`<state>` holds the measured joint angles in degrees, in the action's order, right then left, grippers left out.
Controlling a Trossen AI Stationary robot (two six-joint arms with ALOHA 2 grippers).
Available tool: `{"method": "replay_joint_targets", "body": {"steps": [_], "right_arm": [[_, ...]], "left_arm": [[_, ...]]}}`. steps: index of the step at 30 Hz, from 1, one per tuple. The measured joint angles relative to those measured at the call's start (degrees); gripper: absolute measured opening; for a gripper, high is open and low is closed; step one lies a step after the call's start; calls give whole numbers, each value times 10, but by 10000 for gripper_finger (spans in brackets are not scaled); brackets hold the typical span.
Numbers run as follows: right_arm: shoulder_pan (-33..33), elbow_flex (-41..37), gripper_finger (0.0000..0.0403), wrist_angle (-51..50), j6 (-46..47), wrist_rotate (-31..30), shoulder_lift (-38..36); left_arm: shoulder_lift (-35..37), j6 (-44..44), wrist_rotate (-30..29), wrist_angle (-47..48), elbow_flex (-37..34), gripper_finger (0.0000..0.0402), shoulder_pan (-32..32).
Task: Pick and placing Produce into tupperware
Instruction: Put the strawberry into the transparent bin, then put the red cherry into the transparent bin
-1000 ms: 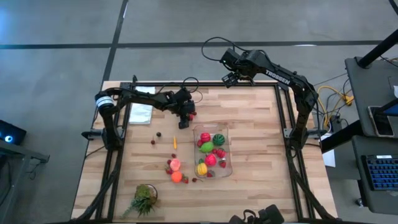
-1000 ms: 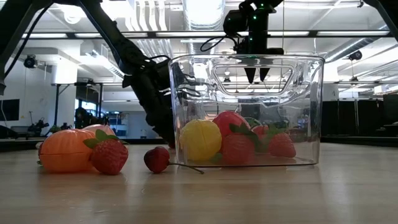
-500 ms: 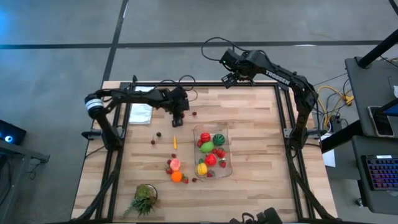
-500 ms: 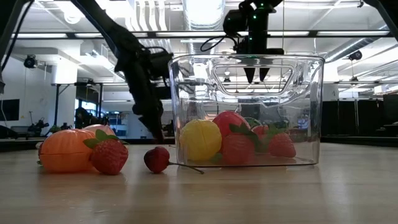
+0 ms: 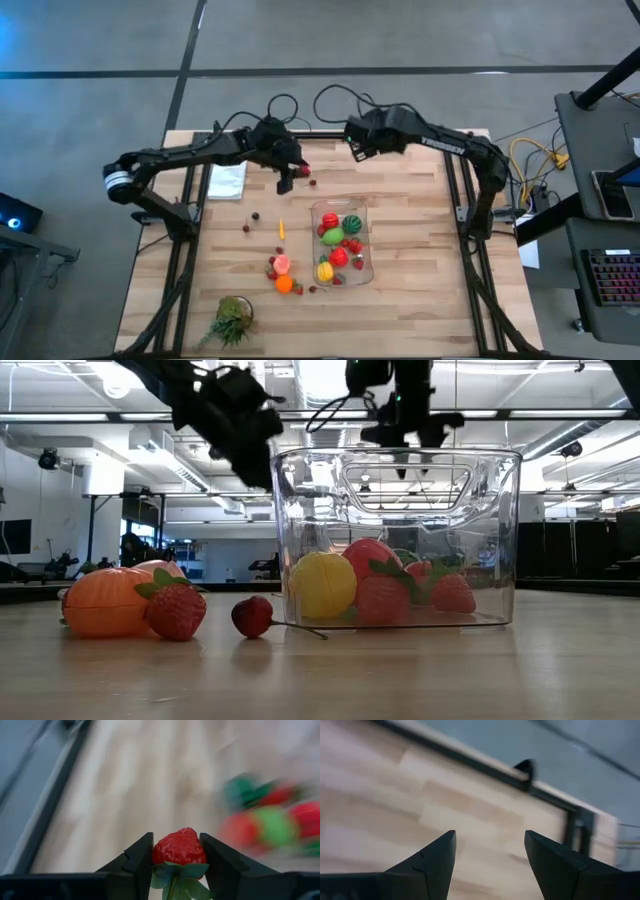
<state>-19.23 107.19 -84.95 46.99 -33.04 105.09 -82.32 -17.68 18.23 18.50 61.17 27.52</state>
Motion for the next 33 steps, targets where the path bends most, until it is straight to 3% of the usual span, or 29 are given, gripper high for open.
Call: {"method": "replay_joint_targets", "body": {"steps": [3,6,14,23,33], "right_arm": [[38,0,228,-48,108,-79,-23],[64,-7,228,-48,152,-120,-56],[73,-40,228,-51,151,-122,-152],[81,-137,228,-50,160,-116,-238],[86,-243,228,-42,160,-94,-267]], "left_arm": [[4,12,90,-21,-1,126,-12],[-2,31,94,-25,-1,126,-34],[-48,129,94,-129,3,125,-114],[-123,229,84,-136,42,128,-164],[-180,426,83,-136,62,210,-178]]}}
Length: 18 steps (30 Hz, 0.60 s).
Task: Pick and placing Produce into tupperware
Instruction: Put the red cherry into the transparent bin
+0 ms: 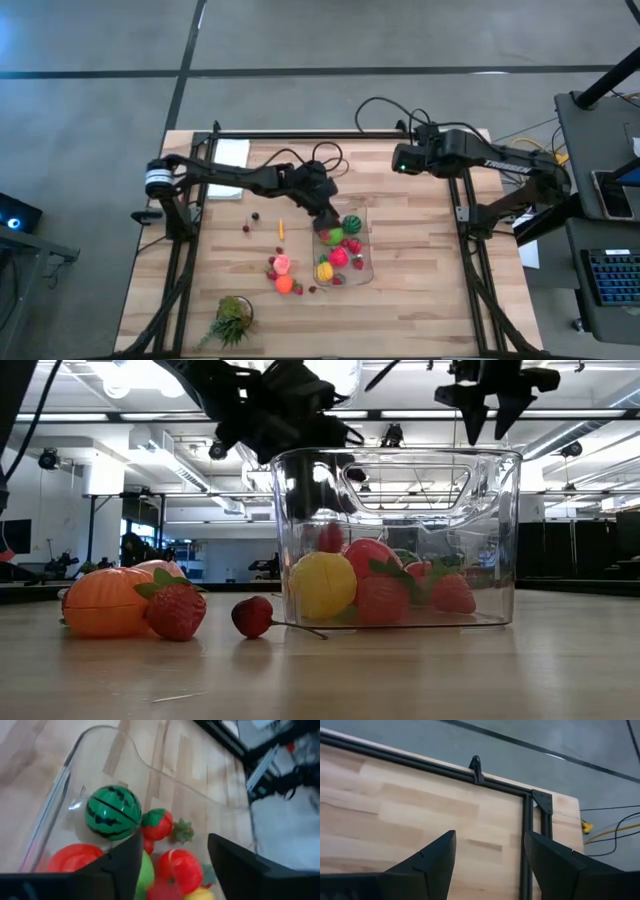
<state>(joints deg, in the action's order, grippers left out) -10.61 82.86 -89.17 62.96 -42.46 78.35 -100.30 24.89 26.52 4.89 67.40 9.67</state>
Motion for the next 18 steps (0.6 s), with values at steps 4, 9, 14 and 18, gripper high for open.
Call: {"method": "replay_joint_targets", "body": {"steps": [4,9,14,18], "right_arm": [[0,-6,228,5,-30,0,0],[0,0,228,26,-88,-1,-2],[0,0,228,53,-139,-3,-17],[0,-1,228,56,-165,-21,-25]], "left_arm": [[-8,48,0,-2,16,256,0],[7,36,-25,1,34,276,4],[46,-35,-88,22,53,278,16],[84,-62,-187,95,54,278,31]]}}
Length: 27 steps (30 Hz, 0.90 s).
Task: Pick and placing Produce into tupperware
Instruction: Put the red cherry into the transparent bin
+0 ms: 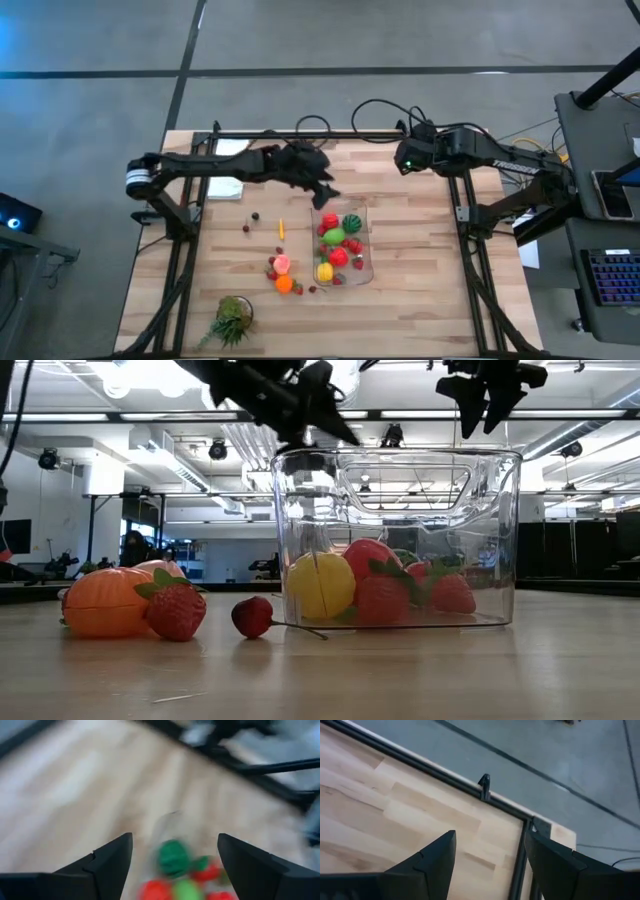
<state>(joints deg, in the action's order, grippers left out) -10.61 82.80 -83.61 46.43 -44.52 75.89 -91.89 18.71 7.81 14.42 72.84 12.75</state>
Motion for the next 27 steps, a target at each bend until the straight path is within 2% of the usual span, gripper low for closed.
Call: {"method": "replay_joint_targets", "body": {"steps": [3,5,7,10,15,20,27], "right_arm": [[-1,-1,228,0,-5,-5,-4],[-2,-1,228,0,-6,-7,-8],[-3,-1,228,0,-6,-16,-12],[-7,-1,228,1,-14,-33,-16],[-19,-1,228,3,-18,-34,-19],[-22,-1,228,21,20,-32,-15],[-21,-2,228,78,-35,-28,9]], "left_arm": [[24,-8,-107,89,-8,278,15],[28,-27,-144,138,-20,278,32],[27,-29,-137,166,-36,278,55],[22,-31,-106,152,-67,278,84],[10,-32,-90,107,-111,278,113],[20,-26,-88,102,-112,278,120],[74,17,-88,105,-116,278,114]]}}
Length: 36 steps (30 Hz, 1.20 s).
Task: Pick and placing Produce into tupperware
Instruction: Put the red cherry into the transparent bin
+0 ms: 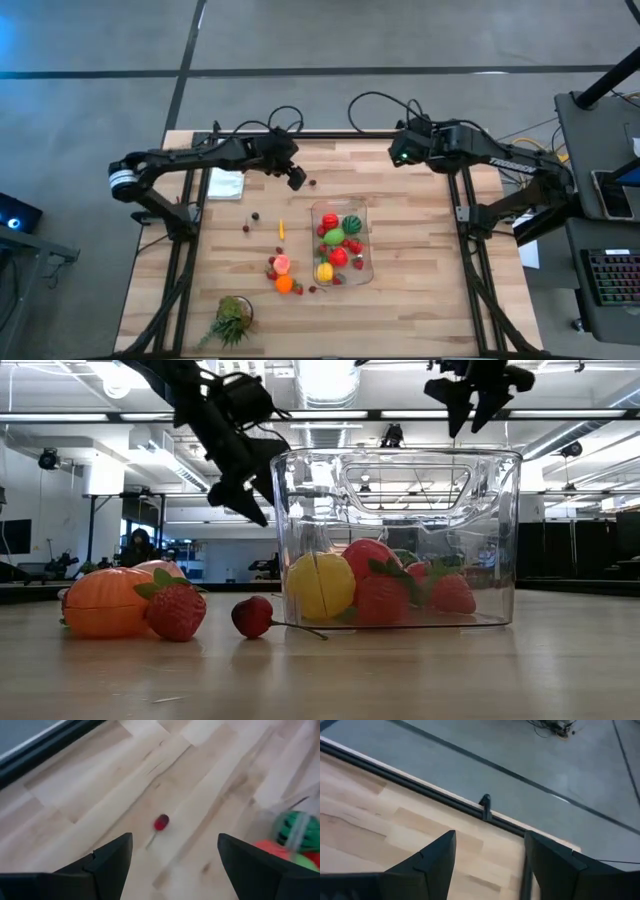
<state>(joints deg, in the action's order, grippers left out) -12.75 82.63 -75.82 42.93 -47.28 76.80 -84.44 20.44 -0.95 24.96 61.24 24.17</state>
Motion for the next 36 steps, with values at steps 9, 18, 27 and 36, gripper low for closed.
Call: {"method": "replay_joint_targets", "body": {"steps": [9,18,27,36], "right_arm": [[-41,0,228,177,-146,269,111],[-76,83,228,210,-161,421,253],[-83,281,228,200,-150,538,434],[-80,458,228,87,-188,559,573]], "left_arm": [[122,67,-1,-1,-74,278,-10],[277,81,-41,1,-199,278,-9],[384,93,-71,-8,-256,278,1],[419,82,-77,-9,-260,278,7]]}}
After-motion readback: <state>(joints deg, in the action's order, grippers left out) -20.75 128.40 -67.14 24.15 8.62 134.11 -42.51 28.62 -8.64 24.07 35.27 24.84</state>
